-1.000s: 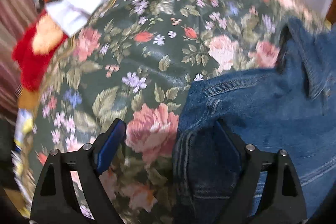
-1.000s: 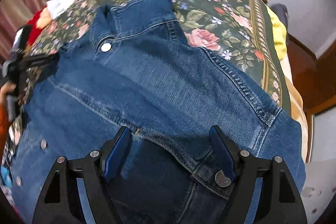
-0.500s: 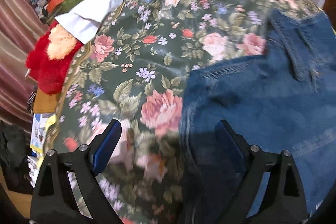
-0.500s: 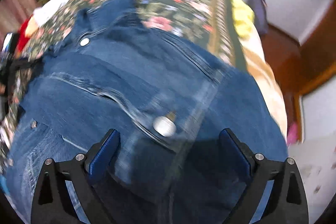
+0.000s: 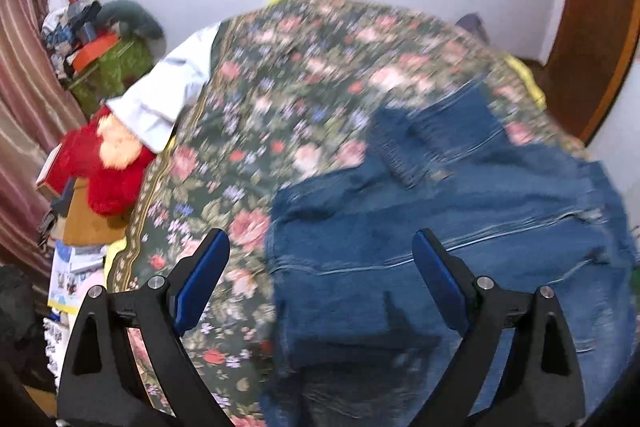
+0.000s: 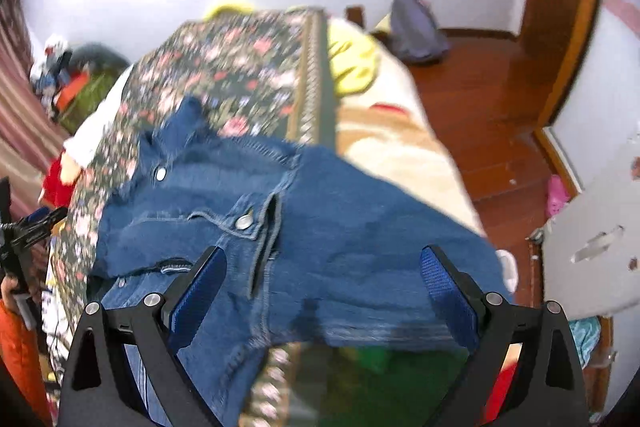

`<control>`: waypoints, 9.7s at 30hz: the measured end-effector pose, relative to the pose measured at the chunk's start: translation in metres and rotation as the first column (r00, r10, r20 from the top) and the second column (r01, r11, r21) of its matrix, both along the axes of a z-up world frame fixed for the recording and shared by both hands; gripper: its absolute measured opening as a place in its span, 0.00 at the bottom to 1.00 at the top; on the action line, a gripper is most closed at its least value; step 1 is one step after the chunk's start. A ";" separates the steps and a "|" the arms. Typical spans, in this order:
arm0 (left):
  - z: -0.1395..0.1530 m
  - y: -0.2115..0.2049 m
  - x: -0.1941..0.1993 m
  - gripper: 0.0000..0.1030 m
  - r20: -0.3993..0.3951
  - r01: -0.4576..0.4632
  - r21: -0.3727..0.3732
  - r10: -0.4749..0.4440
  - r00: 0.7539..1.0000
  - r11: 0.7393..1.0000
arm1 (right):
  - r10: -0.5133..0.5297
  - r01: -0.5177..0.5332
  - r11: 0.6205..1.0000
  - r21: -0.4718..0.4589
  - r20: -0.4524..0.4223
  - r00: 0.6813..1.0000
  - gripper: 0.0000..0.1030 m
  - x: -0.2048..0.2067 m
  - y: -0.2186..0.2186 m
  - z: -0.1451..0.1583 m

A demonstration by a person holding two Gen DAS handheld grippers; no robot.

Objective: Fold large clothes

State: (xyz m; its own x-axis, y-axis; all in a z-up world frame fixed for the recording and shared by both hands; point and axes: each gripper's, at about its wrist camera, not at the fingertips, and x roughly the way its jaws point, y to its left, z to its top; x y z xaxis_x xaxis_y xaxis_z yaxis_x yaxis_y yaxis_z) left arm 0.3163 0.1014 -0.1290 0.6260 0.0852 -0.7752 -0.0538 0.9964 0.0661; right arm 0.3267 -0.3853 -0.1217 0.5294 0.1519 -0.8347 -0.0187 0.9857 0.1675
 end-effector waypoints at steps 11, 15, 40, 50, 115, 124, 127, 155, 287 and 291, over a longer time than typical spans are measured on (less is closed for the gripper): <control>-0.009 -0.093 -0.008 0.91 0.005 0.179 -0.048 -0.179 0.984 0.983 | -0.221 0.222 0.974 0.055 -0.019 0.975 0.99 -0.062 -0.089 -0.010; -0.040 -0.122 0.001 0.91 -0.076 0.208 -0.083 -0.214 0.974 0.975 | -0.303 0.323 0.936 0.138 -0.144 0.942 0.99 -0.076 -0.121 -0.054; -0.083 -0.136 0.034 0.91 -0.136 0.133 -0.116 -0.148 0.980 0.984 | -0.433 0.466 0.852 0.239 -0.179 0.884 0.20 -0.015 -0.146 -0.113; -0.040 -0.109 -0.003 0.91 -0.013 0.142 -0.080 -0.144 0.990 0.987 | -0.238 0.198 0.955 0.220 0.176 0.955 0.18 0.012 -0.054 0.025; -0.064 -0.245 0.061 0.17 -0.180 0.470 0.115 -0.447 0.876 0.875 | 0.175 -0.166 0.983 0.074 -0.152 0.973 0.18 0.033 0.067 -0.083; 0.014 -0.152 0.056 0.13 0.052 0.274 0.029 -0.275 0.960 0.961 | 0.225 -0.234 0.971 -0.050 -0.146 0.963 0.26 0.032 0.085 -0.105; 0.011 -0.102 0.046 0.13 0.039 0.197 -0.027 -0.196 0.980 0.980 | 0.154 -0.177 0.965 -0.192 -0.128 0.980 0.73 0.030 0.083 -0.106; -0.075 0.003 0.020 0.15 -0.069 0.010 -0.218 -0.025 0.997 0.976 | 0.078 -0.075 0.997 0.027 -0.159 0.984 0.86 0.036 0.084 -0.076; -0.022 0.113 -0.165 0.93 -0.004 -0.231 -0.140 0.233 0.973 0.963 | 0.355 -0.346 0.932 -0.107 0.084 0.931 0.99 -0.067 0.171 0.014; -0.065 0.117 -0.181 0.93 -0.108 -0.262 -0.158 0.247 0.963 0.952 | 0.314 -0.316 0.948 -0.044 -0.041 0.948 0.99 -0.075 0.160 -0.026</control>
